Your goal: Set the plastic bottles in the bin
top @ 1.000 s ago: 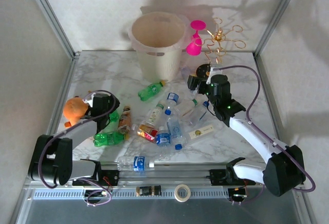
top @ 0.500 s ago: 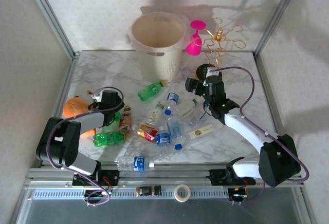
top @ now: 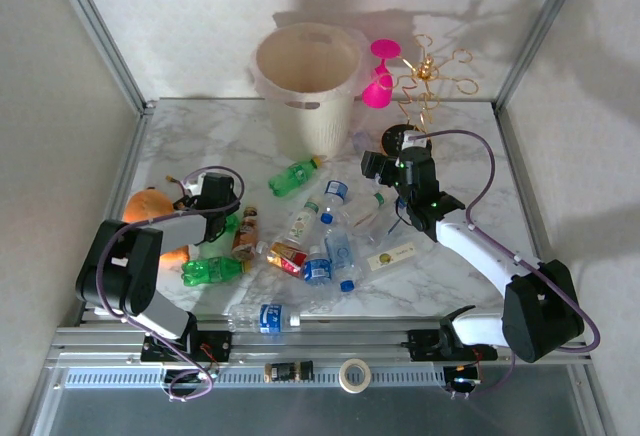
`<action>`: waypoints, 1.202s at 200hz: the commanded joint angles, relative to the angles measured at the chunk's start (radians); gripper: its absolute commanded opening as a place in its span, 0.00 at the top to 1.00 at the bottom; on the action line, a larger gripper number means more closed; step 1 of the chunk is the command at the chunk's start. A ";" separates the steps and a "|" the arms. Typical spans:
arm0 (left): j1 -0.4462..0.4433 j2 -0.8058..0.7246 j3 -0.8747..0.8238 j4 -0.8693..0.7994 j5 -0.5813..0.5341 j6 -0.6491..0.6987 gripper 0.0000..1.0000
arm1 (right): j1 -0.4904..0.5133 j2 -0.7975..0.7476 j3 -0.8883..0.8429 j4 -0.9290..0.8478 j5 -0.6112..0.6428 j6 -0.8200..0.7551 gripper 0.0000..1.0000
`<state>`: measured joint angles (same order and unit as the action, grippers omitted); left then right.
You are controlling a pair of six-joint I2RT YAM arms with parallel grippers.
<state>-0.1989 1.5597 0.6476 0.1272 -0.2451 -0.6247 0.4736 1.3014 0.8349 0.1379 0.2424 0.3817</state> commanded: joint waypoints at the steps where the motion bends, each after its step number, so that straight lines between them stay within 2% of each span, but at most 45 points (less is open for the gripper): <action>1: -0.015 0.023 0.006 -0.044 0.017 0.003 0.41 | -0.002 -0.025 0.007 0.009 0.029 0.008 0.01; 17: -0.017 0.001 0.007 -0.052 0.017 0.005 0.44 | -0.003 -0.030 0.003 0.010 0.035 0.009 0.01; 67: -0.018 -0.109 0.024 -0.088 0.013 0.016 0.47 | -0.003 -0.030 -0.011 0.024 0.022 0.013 0.01; 121: -0.019 -0.292 0.050 -0.100 0.064 0.033 0.49 | -0.003 -0.048 -0.061 0.082 -0.048 0.016 0.01; 172: -0.020 -0.470 0.135 -0.068 0.215 0.044 0.51 | -0.003 -0.056 -0.113 0.159 -0.156 0.014 0.01; 203: -0.028 -0.473 0.250 -0.005 0.284 0.025 0.52 | -0.002 -0.051 -0.140 0.198 -0.226 0.029 0.01; 240: -0.063 -0.372 0.429 0.088 0.325 0.036 0.53 | -0.003 -0.052 -0.184 0.246 -0.279 0.040 0.01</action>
<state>-0.2356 1.1271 0.9695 0.1169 0.0170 -0.6014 0.4736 1.2629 0.6788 0.3233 0.0200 0.4061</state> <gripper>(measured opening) 0.568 0.987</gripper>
